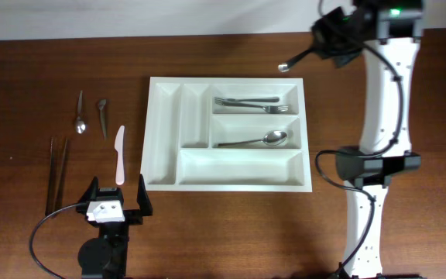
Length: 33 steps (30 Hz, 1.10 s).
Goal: Pack container
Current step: 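Place the spoon onto the first spoon in the middle compartment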
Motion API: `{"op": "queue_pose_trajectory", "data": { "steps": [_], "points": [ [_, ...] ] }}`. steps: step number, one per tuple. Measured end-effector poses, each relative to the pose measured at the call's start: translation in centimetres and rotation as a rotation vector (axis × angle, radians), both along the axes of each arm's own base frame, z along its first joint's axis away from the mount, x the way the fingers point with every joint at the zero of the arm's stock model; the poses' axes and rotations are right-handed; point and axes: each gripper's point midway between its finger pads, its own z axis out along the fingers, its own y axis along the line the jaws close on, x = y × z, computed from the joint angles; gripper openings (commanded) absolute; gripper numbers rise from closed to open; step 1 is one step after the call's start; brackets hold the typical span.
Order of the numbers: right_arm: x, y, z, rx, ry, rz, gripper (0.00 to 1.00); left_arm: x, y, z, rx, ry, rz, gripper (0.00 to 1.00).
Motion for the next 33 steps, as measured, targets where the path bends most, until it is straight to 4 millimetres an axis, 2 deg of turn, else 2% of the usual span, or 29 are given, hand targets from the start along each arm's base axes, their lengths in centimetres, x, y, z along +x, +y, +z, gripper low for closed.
{"op": "queue_pose_trajectory", "data": {
  "steps": [3, 6, 10, 14, 20, 29, 33],
  "points": [
    [-0.7, 2.8, -1.7, 0.018, 0.085, -0.031, 0.04, 0.0, 0.0, 0.0, 0.000, 0.000, 0.000, 0.99],
    [-1.3, 4.2, -3.1, 0.027, 0.151, -0.056, 0.04, 0.0, 0.0, 0.0, 0.000, 0.000, 0.000, 0.99],
    [-2.6, 6.3, -6.1, 0.041, 0.293, -0.128, 0.04, 0.0, 0.0, 0.0, 0.000, 0.000, 0.000, 0.99],
    [-3.8, 7.3, -8.4, 0.050, 0.412, -0.227, 0.04, 0.0, 0.0, 0.0, 0.000, 0.000, 0.000, 0.99],
    [-5.1, 7.6, -11.0, 0.044, 0.542, -0.401, 0.04, 0.0, 0.0, 0.0, 0.000, 0.000, 0.000, 0.99],
    [-5.5, 6.5, -12.4, -0.003, 0.578, -0.517, 0.04, 0.0, 0.0, 0.0, 0.000, 0.000, 0.000, 0.99],
    [-5.8, 5.8, -13.1, -0.043, 0.586, -0.546, 0.08, 0.0, 0.0, 0.0, 0.000, 0.000, 0.000, 0.99]
  ]
}}
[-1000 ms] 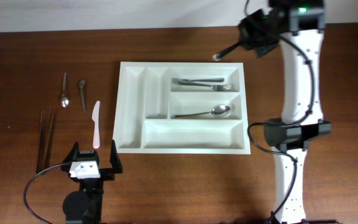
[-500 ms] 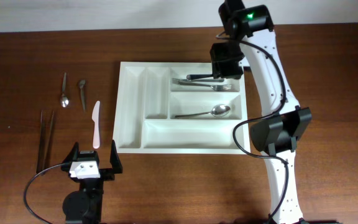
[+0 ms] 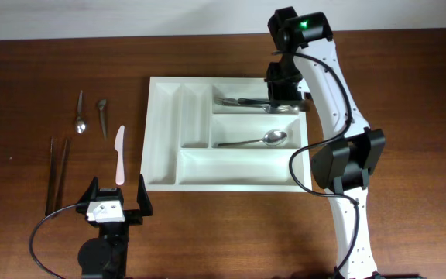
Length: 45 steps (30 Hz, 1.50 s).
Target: Pack container
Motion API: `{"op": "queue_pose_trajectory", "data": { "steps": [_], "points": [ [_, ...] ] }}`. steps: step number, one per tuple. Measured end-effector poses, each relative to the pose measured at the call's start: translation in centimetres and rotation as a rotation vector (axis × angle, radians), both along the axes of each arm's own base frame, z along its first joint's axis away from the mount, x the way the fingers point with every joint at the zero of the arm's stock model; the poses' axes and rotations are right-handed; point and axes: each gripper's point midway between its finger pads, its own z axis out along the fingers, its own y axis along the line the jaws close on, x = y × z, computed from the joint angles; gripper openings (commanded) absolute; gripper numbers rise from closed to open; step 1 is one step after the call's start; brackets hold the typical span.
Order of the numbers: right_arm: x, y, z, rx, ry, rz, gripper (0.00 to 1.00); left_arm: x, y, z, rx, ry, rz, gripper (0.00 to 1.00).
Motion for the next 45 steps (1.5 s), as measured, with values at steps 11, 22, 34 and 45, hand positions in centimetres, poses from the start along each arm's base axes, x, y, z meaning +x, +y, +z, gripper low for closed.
{"op": "queue_pose_trajectory", "data": {
  "steps": [11, 22, 34, 45],
  "points": [
    [-1.7, 0.3, -2.2, -0.052, 0.085, -0.010, 0.09, 0.0, 0.0, 0.0, 0.000, 0.000, 0.000, 0.99],
    [-3.3, 3.0, -3.4, -0.094, 0.114, 0.019, 0.41, 0.0, 0.0, 0.0, 0.000, 0.000, 0.000, 0.99],
    [0.7, -5.2, -0.5, -0.411, -0.037, 0.358, 0.99, 0.0, 0.0, 0.0, 0.000, 0.000, 0.000, 0.99],
    [3.7, -20.5, 12.3, -0.603, -0.228, 0.916, 0.99, 0.0, 0.0, 0.0, 0.000, 0.000, 0.000, 0.99]
  ]
}}
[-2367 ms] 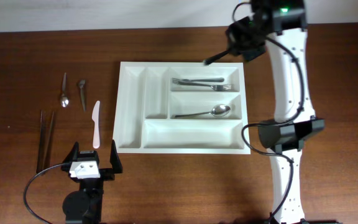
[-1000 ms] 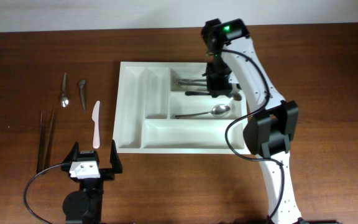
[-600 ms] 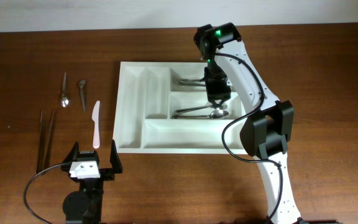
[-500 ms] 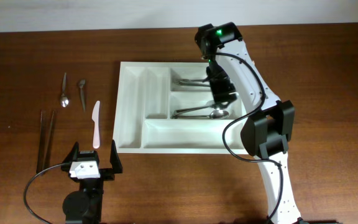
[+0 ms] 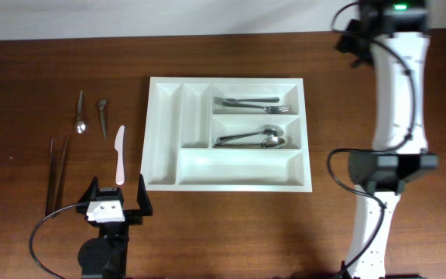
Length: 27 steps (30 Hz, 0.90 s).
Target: Pack container
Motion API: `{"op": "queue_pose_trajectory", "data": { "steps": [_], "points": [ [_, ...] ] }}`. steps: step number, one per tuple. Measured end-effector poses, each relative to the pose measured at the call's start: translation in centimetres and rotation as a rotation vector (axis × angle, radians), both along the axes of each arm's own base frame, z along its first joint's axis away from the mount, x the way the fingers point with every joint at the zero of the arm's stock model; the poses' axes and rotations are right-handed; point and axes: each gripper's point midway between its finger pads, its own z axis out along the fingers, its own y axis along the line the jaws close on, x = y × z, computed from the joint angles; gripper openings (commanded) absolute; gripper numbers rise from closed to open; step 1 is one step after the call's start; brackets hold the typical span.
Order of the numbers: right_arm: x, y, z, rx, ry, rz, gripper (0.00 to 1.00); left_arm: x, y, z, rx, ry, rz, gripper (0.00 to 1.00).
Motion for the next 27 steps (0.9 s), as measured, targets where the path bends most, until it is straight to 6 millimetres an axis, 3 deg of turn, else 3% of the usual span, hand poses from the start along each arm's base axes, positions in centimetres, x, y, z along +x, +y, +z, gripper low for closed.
{"op": "queue_pose_trajectory", "data": {
  "steps": [5, 9, 12, 16, 19, 27],
  "points": [
    [-0.4, -1.1, 0.0, 0.016, 0.096, 0.377, 0.99, 0.0, 0.0, 0.0, 0.000, 0.000, 0.000, 0.99],
    [-0.6, -1.8, -0.7, 0.037, 0.129, 0.509, 0.99, 0.0, 0.0, 0.0, 0.000, 0.000, 0.000, 0.99],
    [-0.5, -3.6, -1.4, 0.047, 0.134, 0.509, 0.99, 0.0, 0.0, 0.0, 0.000, 0.000, 0.000, 0.99],
    [-1.8, -7.4, -4.0, 0.090, 0.200, 0.444, 0.99, 0.0, 0.0, 0.0, 0.000, 0.000, 0.000, 0.99],
    [-2.7, -9.0, -5.5, 0.120, 0.240, 0.405, 0.99, 0.0, 0.0, 0.0, 0.000, 0.000, 0.000, 0.99],
    [-3.4, -10.6, -9.5, 0.164, 0.303, 0.368, 0.99, 0.0, -0.1, 0.0, 0.000, 0.000, -0.004, 0.99]
  ]
}}
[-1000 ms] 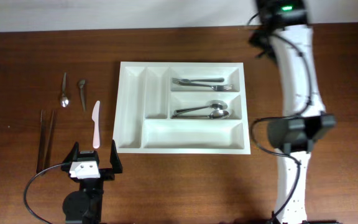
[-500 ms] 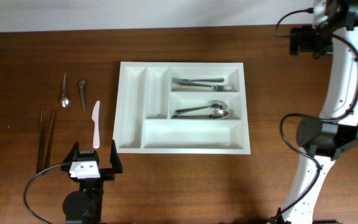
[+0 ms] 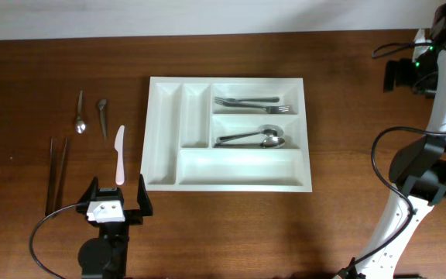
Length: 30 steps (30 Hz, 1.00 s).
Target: Pack container
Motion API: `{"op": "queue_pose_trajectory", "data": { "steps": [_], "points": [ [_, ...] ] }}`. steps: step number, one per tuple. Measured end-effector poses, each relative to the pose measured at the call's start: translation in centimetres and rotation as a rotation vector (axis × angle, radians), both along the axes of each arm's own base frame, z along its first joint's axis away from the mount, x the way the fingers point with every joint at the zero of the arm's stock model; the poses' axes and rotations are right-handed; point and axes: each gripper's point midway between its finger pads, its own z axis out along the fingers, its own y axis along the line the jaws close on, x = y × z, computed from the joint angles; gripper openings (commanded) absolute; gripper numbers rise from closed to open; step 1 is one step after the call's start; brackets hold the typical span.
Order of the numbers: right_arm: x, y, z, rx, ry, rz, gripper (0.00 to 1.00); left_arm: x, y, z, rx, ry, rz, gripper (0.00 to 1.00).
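The white cutlery tray [image 3: 165, 139] lies mid-table. Its upper right compartment holds two forks [image 3: 254, 103], and the one below holds two spoons [image 3: 252, 139]. Its long front compartment and two narrow left ones hold nothing. On the table left of the tray lie a pale knife [image 3: 118, 153], a small spoon [image 3: 80, 116], a short dark-handled piece [image 3: 101, 116] and a pair of chopsticks [image 3: 56, 174]. My left gripper [image 3: 118, 191] rests open near the front edge, just below the knife. My right gripper [image 3: 399, 74] hangs far right of the tray, holding nothing visible.
The right arm's white links [image 3: 440, 116] and cables stand along the table's right edge. The left arm's base [image 3: 105, 252] sits at the front left. Dark wooden tabletop [image 3: 223, 225] surrounds the tray.
My right gripper has moved from the back of the table, above the tray's right corner, further right and slightly forward to the table's edge. The tray's contents and the left arm are unchanged.
My right gripper held a spoon behind the tray, which had one spoon in its middle compartment. Then it was low over the tray's right compartments. After that a second spoon lay beside the first, with the gripper back behind the tray. It has now withdrawn far right.
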Motion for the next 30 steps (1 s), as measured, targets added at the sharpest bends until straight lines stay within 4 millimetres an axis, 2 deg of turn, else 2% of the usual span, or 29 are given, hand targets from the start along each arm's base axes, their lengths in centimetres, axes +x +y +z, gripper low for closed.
{"op": "queue_pose_trajectory", "data": {
  "steps": [4, 8, 11, 12, 13, 15, 18, 21, 24, 27, 30],
  "points": [
    [-0.6, 0.2, -1.3, 0.015, 0.040, 0.000, 0.99, 0.0, -0.3, -0.1, -0.002, 0.006, -0.018, 0.99],
    [-0.6, 0.2, -1.4, 0.016, 0.043, 0.001, 0.99, -0.7, -0.3, 0.6, 0.004, 0.065, -0.018, 0.99],
    [-0.6, 0.3, -1.4, 0.019, 0.042, 0.001, 0.99, -2.0, 0.5, 3.1, 0.043, 0.170, 0.019, 0.99],
    [-0.6, 0.3, -1.4, 0.019, 0.042, 0.001, 0.99, -2.6, 1.0, 4.9, 0.061, 0.229, 0.044, 0.99],
    [-0.5, 0.3, -1.4, 0.018, 0.041, 0.001, 0.99, -2.8, 1.2, 5.7, 0.063, 0.245, 0.057, 0.99],
    [-0.5, 0.3, -1.4, 0.022, 0.041, 0.004, 0.99, -4.4, 2.0, 6.6, 0.062, 0.417, 0.090, 0.99],
    [-0.5, 0.3, -1.4, 0.022, 0.040, 0.004, 0.99, -4.1, 3.0, 10.7, 0.052, 0.522, 0.139, 0.99],
    [-0.5, 0.3, -1.4, 0.022, 0.041, 0.004, 0.99, -2.8, 3.6, 12.8, 0.076, 0.575, 0.163, 0.99],
    [-0.5, 0.3, -1.4, 0.022, 0.041, 0.004, 0.99, -1.7, 4.9, 12.0, 0.116, 0.671, 0.215, 0.99],
    [-0.5, 0.4, -1.5, 0.023, 0.041, 0.004, 0.99, -1.4, 6.5, 10.0, 0.088, 0.871, 0.275, 0.99],
    [-0.6, 0.4, -1.5, 0.023, 0.042, 0.004, 0.99, 0.4, 8.5, 7.9, 0.029, 1.026, 0.328, 0.99]
  ]
}}
